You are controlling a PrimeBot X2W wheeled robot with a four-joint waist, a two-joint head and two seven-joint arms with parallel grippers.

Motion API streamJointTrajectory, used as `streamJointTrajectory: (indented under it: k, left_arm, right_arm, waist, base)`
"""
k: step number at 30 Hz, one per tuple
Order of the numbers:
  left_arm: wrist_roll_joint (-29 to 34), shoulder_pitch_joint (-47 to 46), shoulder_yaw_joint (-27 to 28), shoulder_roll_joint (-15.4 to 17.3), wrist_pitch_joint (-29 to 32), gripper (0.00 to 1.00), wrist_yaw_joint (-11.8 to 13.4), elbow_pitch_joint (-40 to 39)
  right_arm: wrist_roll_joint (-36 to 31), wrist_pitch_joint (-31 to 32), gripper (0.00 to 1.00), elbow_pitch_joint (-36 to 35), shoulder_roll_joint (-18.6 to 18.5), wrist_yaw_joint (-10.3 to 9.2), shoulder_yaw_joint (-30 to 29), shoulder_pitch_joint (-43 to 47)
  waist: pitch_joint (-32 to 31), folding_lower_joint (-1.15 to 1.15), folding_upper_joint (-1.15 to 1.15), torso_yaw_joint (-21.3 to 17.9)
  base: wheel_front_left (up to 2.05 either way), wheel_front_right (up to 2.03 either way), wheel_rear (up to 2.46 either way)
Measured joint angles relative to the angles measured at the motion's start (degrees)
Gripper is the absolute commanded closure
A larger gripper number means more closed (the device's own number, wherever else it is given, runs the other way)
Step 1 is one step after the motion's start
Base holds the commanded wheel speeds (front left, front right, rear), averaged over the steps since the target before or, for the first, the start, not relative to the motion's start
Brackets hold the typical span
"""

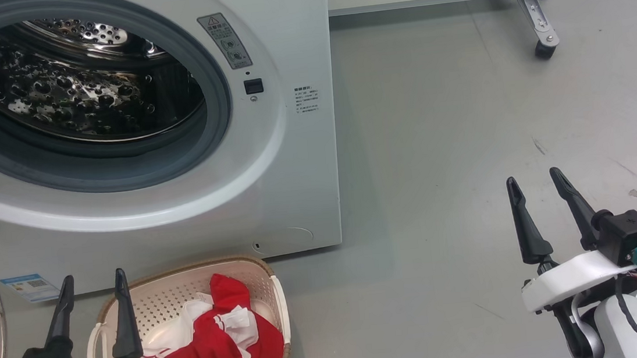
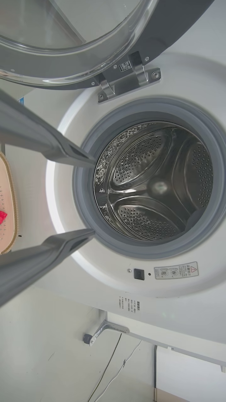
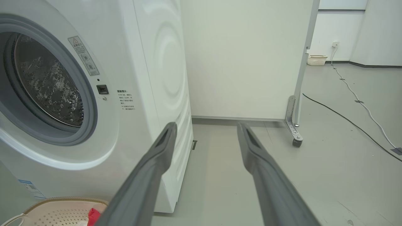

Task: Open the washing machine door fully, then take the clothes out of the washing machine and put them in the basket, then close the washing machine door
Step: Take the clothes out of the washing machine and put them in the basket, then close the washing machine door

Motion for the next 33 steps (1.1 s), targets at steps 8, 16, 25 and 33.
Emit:
streamJointTrajectory:
  k: [8,16,25,33]
  left_arm:
    - [-0.5,0.4,-0.1,0.0,0.0,0.0,0.0,-0.1]
    - [-1.3,1.0,-0.2,0.0,0.0,0.0,0.0,-0.1]
    - [-1.9,1.0,-0.3,0.0,0.0,0.0,0.3,-0.4]
    - [-2.1,1.0,-0.6,0.0,0.0,0.0,0.5,-0.6]
  right_arm:
    - [-0.4,0.0,0.0,-0.2,0.2,-0.04,0.0,0.1]
    - [-0.4,0.0,0.0,-0.3,0.2,-0.05,0.0,0.1]
    - [-0.4,0.0,0.0,-0.4,0.3,-0.07,-0.1,0.1]
    - [-0.4,0.0,0.0,-0.4,0.3,-0.07,-0.1,0.2]
  waist:
    - [0.1,0.0,0.0,-0.1]
    - [0.2,0.0,0.0,-0.1]
    - [0.2,0.0,0.0,0.1]
    - [0.4,0.0,0.0,0.4]
  base:
    - [0.0,0.0,0.0]
    - [-0.19,0.19,0.0]
    - [-0.54,0.54,0.0]
    - [-0.9,0.9,0.0]
